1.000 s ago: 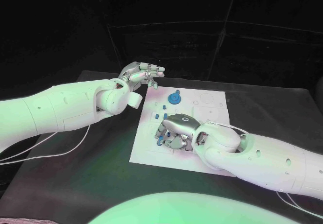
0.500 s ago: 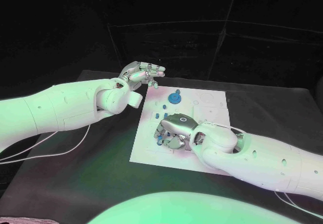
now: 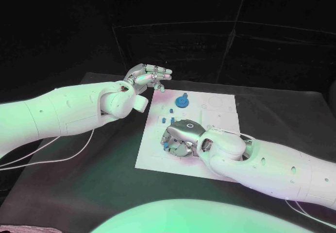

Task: Assemble the parts on the task board

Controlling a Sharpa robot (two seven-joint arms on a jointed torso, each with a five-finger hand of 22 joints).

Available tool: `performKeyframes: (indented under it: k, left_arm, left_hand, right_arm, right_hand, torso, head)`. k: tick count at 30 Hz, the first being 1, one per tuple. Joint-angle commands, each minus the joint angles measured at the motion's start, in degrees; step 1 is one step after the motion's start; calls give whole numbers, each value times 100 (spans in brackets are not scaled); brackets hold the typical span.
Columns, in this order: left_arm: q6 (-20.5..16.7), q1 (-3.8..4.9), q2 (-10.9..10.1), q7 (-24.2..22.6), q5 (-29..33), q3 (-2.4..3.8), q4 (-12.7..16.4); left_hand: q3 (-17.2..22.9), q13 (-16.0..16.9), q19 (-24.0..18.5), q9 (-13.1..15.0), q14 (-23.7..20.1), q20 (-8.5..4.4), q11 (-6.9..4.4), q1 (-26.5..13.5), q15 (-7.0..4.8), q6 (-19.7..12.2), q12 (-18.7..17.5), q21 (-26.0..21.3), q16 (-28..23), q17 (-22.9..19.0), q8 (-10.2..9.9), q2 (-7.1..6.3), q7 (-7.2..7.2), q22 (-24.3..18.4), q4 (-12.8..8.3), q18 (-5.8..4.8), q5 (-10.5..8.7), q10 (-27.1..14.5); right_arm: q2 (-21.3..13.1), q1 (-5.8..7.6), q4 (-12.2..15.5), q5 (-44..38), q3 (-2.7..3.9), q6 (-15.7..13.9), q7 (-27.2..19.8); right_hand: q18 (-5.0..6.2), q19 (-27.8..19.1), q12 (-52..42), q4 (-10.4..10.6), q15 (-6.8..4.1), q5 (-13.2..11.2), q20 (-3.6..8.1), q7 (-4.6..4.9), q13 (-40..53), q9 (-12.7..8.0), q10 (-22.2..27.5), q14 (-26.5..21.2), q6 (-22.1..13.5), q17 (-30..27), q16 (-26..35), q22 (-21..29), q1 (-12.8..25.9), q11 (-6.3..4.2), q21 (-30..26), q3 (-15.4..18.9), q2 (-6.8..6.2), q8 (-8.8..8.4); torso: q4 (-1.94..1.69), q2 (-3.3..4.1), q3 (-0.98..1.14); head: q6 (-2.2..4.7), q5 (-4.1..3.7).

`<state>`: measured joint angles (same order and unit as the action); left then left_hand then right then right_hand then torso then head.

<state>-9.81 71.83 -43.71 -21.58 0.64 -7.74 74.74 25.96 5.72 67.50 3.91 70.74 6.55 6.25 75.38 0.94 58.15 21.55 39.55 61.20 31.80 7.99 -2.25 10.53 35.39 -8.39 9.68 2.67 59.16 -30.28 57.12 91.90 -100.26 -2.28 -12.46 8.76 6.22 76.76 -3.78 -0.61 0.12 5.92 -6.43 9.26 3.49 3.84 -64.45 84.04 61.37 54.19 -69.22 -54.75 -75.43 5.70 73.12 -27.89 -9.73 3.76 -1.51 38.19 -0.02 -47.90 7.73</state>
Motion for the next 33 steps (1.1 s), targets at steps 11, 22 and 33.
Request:
performKeyframes:
  k: [11, 22, 33]
  left_arm:
    - [90, 9, -6, 9, 16, 5, 2]
    - [107, 9, -6, 30, 16, 5, -6]
    - [129, 8, -34, 42, 16, 4, 1]
  left_hand:
    - [-10, -8, -44, -5, -45, 1, -16, -52, 8, -43, 31, -20, -12, -5, 23, -6, 0, 7, -2, 74, 27, -40]
    - [-10, -8, -44, -5, -45, 1, -16, -52, 8, -43, 31, -20, -12, -5, 23, -6, 0, 7, -2, 74, 27, -40]
    - [-15, -10, -49, -5, -55, 4, -13, -62, 11, -53, 41, -23, -15, -20, 26, -9, 3, 6, -3, 74, 26, -53]
  right_arm:
    - [-70, 8, 85, 115, 3, -197, -84]
    - [-149, 6, 123, 307, 2, -882, -131]
    - [-783, 57, 528, 1047, 14, -1640, -512]
  right_hand:
    - [38, -39, -170, 10, 19, 83, 3, 1, 36, 13, -114, -5, -53, -91, 55, 82, 19, -28, -62, 177, 64, 11]
    - [219, -504, -13, 20, 120, 151, -45, 13, 18, -47, 994, -272, -1652, -877, 595, 1194, -44, 101, -745, 914, -27, -55]
    - [218, -388, -665, 762, 135, 431, -83, 168, 103, 39, 1111, -211, -2049, -879, 522, 1325, -726, 130, -865, 2292, 191, 128]
  torso:
    - [6, 3, 3]
    - [2, 0, 4]
    - [9, -13, -9]
  head:
    - [-14, 12]
    - [-1, -4]
    - [30, -74]
